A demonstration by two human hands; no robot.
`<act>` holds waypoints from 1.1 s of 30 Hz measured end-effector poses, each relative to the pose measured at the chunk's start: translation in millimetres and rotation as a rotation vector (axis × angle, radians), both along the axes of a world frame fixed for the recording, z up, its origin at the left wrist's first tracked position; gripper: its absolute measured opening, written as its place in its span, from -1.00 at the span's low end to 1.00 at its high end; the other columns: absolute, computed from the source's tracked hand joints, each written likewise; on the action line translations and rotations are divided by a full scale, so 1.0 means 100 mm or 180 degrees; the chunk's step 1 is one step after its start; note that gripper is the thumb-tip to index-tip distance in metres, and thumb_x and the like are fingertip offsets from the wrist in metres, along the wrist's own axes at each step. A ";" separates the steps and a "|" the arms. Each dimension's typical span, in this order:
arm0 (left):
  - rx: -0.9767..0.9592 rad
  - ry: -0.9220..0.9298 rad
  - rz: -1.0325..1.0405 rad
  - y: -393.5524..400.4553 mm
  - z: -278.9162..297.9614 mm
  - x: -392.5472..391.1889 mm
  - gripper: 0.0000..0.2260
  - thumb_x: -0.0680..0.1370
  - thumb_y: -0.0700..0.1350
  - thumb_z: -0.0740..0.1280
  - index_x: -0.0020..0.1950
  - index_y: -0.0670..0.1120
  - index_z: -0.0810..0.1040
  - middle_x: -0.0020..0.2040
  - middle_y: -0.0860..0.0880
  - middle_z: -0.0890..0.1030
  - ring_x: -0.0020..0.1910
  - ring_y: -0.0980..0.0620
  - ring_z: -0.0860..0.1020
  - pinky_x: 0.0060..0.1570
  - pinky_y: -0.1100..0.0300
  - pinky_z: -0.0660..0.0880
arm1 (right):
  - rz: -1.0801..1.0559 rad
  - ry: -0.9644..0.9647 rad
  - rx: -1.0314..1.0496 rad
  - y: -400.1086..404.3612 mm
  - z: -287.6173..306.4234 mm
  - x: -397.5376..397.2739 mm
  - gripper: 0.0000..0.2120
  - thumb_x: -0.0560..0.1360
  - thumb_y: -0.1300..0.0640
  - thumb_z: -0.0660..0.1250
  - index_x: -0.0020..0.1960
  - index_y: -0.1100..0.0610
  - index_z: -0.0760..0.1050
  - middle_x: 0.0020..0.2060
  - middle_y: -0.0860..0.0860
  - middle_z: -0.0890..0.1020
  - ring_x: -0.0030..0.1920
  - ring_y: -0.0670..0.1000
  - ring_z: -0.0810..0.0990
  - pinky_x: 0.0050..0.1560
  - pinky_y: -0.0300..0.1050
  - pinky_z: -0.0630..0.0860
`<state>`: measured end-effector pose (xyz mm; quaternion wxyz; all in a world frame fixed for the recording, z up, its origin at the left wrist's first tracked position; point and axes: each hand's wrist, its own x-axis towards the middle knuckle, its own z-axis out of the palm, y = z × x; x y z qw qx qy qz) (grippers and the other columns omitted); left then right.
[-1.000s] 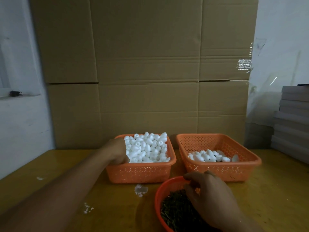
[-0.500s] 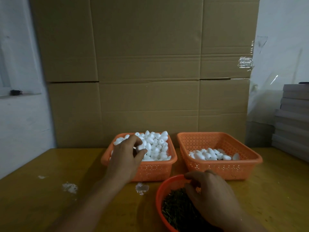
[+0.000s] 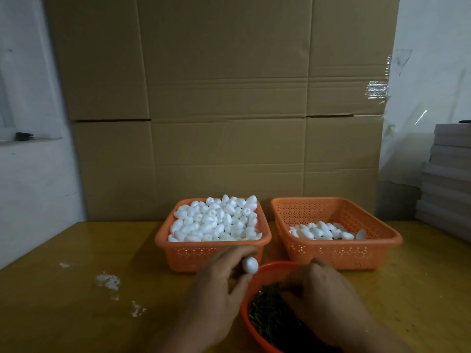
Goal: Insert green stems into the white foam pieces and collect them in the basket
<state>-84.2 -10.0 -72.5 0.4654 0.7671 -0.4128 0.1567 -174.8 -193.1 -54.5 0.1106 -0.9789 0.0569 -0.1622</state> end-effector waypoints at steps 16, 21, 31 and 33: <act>-0.0143 0.0770 -0.0722 -0.06 -0.10 -0.10 -0.71 0.51 -0.01 0.40 0.22 0.23 0.55 0.05 0.10 0.66 0.09 0.10 0.63 0.12 0.03 0.58 | 0.0288 0.0923 -0.0233 0.03 -0.05 0.05 -0.77 0.50 -0.04 0.36 0.13 -0.03 0.62 0.07 -0.10 0.64 0.12 -0.08 0.58 0.11 -0.17 0.55; -0.0268 0.0724 -0.0714 -0.07 -0.08 -0.10 -0.68 0.53 0.19 0.36 0.26 0.17 0.52 -0.07 0.06 0.64 -0.14 0.09 0.61 -0.06 -0.09 0.59 | 0.0269 0.1027 -0.0144 0.00 -0.06 0.11 -0.77 0.51 0.00 0.39 0.14 0.00 0.62 0.08 -0.06 0.65 0.12 -0.05 0.60 0.16 -0.10 0.58; -0.0454 0.0916 -0.0575 -0.09 -0.06 -0.12 -0.67 0.46 0.34 0.32 0.09 0.20 0.59 -0.17 0.11 0.61 -0.26 0.10 0.61 -0.13 -0.06 0.61 | 0.0237 0.0540 -0.0065 -0.02 -0.06 0.11 -0.81 0.45 0.02 0.41 0.06 -0.12 0.61 -0.17 -0.23 0.58 -0.17 -0.22 0.53 -0.25 -0.43 0.36; -0.0547 0.1030 -0.0604 -0.10 -0.07 -0.12 -0.70 0.44 0.31 0.34 0.10 0.24 0.55 -0.13 0.10 0.62 -0.28 0.06 0.60 -0.17 -0.09 0.61 | 0.0160 0.0481 0.0053 -0.02 -0.05 0.10 -0.79 0.42 0.00 0.43 0.06 -0.09 0.60 -0.11 -0.19 0.63 -0.10 -0.18 0.59 -0.12 -0.31 0.52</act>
